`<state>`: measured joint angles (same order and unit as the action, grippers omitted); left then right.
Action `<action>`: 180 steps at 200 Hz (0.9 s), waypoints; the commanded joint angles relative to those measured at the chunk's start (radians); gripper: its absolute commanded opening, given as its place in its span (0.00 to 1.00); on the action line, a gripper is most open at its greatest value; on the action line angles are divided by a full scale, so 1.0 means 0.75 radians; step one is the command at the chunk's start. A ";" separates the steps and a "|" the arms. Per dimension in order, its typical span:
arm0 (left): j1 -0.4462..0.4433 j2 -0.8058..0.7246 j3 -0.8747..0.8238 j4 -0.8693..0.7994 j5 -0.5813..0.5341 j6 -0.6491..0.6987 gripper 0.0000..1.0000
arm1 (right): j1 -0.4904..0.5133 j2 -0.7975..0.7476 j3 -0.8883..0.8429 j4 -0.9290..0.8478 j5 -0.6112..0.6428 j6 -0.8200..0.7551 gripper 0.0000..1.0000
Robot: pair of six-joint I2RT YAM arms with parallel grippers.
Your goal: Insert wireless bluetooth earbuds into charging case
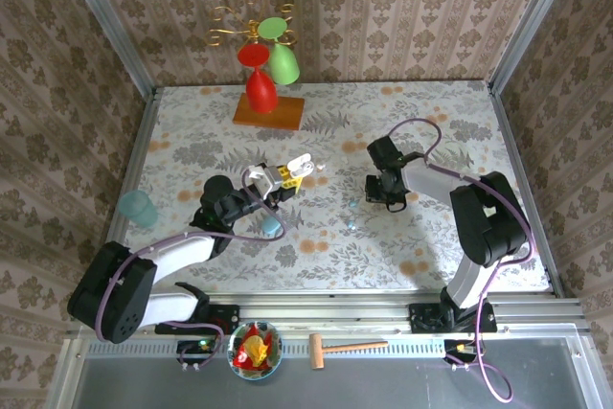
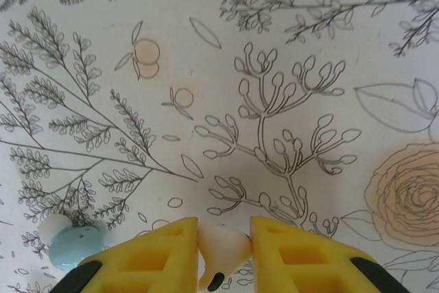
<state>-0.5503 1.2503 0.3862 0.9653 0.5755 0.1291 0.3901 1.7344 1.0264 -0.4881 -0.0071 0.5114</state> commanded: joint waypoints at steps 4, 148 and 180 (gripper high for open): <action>-0.011 -0.008 0.015 0.006 0.002 0.022 0.04 | 0.048 0.002 -0.042 -0.058 0.028 0.057 0.25; -0.025 -0.035 0.046 -0.062 -0.003 0.049 0.04 | 0.013 0.026 0.172 -0.420 0.002 -0.121 0.56; -0.025 -0.041 0.041 -0.070 -0.008 0.057 0.04 | 0.006 0.158 0.335 -0.571 -0.001 -0.220 0.50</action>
<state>-0.5625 1.2449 0.3939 0.9142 0.5743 0.1432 0.3973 1.7771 1.1995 -0.7628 -0.0078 0.4332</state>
